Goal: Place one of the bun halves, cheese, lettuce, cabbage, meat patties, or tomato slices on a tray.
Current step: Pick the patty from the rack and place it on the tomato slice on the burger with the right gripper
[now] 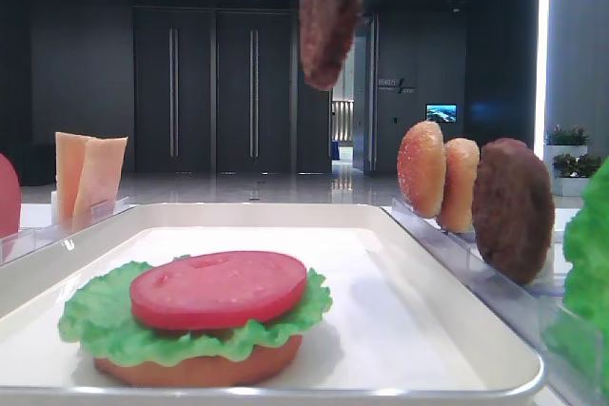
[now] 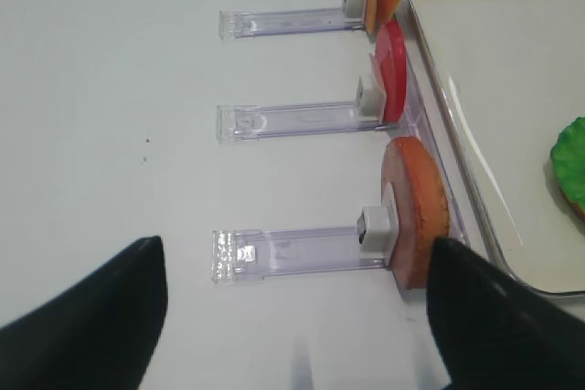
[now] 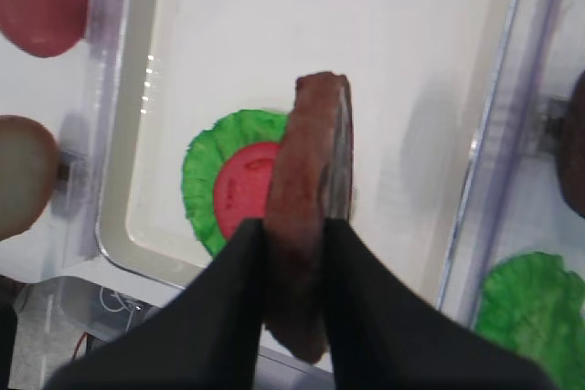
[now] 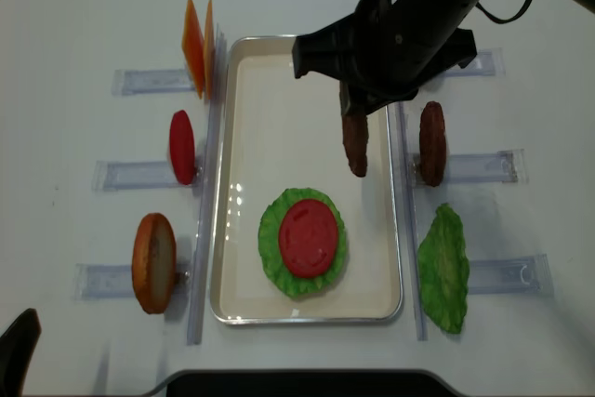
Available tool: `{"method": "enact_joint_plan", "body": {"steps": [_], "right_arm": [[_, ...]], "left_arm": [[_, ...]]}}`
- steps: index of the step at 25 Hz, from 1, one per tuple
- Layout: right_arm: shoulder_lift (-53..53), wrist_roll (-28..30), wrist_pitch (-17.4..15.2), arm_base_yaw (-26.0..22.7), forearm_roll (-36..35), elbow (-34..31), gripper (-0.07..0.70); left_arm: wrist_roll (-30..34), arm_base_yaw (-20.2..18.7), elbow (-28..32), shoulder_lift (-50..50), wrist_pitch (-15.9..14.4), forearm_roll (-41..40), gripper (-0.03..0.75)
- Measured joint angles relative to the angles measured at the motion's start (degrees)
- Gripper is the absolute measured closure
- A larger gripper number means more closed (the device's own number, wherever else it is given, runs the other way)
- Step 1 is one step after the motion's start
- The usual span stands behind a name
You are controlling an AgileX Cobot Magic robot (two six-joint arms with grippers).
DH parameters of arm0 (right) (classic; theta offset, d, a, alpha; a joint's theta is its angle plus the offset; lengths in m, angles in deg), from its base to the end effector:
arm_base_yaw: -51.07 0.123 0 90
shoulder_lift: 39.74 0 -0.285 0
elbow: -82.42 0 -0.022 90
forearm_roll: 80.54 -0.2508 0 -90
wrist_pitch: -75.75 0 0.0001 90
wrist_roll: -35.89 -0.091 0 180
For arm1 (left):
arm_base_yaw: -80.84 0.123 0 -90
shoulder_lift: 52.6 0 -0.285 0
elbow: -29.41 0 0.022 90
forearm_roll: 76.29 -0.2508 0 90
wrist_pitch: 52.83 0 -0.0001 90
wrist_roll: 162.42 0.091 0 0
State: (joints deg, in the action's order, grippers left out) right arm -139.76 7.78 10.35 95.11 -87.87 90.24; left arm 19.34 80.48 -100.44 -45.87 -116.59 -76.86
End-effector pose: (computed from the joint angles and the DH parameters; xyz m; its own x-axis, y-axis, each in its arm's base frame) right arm 0.2339 0.2409 0.3325 -0.9419 -0.1956 -0.2731 -0.2746 0.9167 0.2904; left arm -0.0068 0.0009 0.2654 -0.5094 0.0383 -0.8597 0.0165 0.9993 0.0348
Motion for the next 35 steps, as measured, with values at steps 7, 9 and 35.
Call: {"method": "enact_joint_plan", "body": {"steps": [7,9,35], "right_arm": [[0.91,2.24,12.93,3.47,-7.97,-8.86,0.489],[1.2,4.91,18.18,3.65,-12.64,-12.47,0.489],[2.4,48.5,40.0,-2.63,-63.84,-34.86,0.489]], "left_arm": [[0.0,0.0,0.0,0.0,0.0,0.0,0.024],[0.0,0.0,0.0,0.0,0.0,0.0,0.024],[0.0,0.0,0.0,0.0,0.0,0.0,0.024]]}}
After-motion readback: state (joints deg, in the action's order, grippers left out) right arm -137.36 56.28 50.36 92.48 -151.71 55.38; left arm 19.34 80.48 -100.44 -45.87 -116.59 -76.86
